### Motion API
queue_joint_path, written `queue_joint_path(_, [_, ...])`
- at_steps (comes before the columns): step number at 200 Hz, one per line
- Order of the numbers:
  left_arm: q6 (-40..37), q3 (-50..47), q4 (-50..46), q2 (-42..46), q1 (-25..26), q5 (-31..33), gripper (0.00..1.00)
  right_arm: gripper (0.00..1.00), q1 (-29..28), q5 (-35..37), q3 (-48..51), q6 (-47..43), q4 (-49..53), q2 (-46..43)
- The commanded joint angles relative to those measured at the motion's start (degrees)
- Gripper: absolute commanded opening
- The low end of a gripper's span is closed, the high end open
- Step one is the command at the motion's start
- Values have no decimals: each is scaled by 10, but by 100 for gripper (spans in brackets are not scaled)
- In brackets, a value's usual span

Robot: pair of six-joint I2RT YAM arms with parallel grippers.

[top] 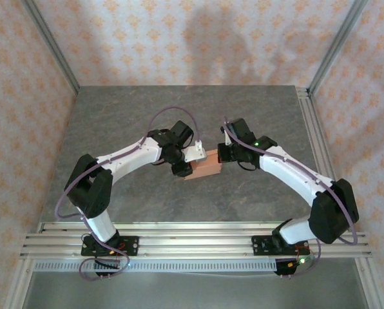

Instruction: Fold the paper box

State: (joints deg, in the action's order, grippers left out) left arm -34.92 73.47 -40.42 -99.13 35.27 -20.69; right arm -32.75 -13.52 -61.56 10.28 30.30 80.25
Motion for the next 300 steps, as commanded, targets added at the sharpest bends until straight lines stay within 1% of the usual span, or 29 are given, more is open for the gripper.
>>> queue_joint_path(1, [9, 5, -37, -34, 0, 30, 37, 0, -5, 25, -3, 78, -21, -28])
queue_joint_path(45, [10, 9, -38, -34, 1, 34, 37, 0, -5, 25, 0, 148, -33, -26])
queue_joint_path(55, [9, 9, -40, -34, 1, 33, 37, 0, -5, 20, 3, 152, -38, -27])
queue_joint_path(91, [9, 6, -39, -36, 1, 35, 37, 0, -4, 18, 42, 128, -66, -29])
queue_joint_path(107, [10, 6, -38, -36, 1, 35, 37, 0, -4, 0, 55, 120, -79, -28])
queue_joint_path(119, [10, 4, -38, -36, 0, 34, 37, 0, -4, 6, 61, 102, -81, -33])
queue_joint_path(137, [7, 3, -38, -36, 1, 35, 37, 0, -4, 12, 66, 47, -79, -43])
queue_joint_path(155, [5, 4, -39, -35, 1, 37, 37, 0, -4, 21, 79, 24, -86, -51])
queue_joint_path(180, [5, 3, -37, -35, 1, 36, 37, 0, -4, 7, 88, 10, -95, -47])
queue_joint_path(202, [6, 3, -38, -35, 1, 35, 37, 0, -4, 17, 88, -7, -90, -45])
queue_joint_path(232, [7, 4, -38, -37, 1, 35, 37, 0, -5, 10, 116, -13, -124, -46])
queue_joint_path(255, [10, 5, -37, -35, 1, 30, 43, 0, -5, 15, 125, -10, -141, -51])
queue_joint_path(291, [15, 10, -36, -29, 0, 28, 46, 0, -5, 19, 130, -8, -154, -58])
queue_joint_path(300, [18, 11, -35, -26, 1, 28, 51, 0, -5, 22, 132, -11, -154, -60])
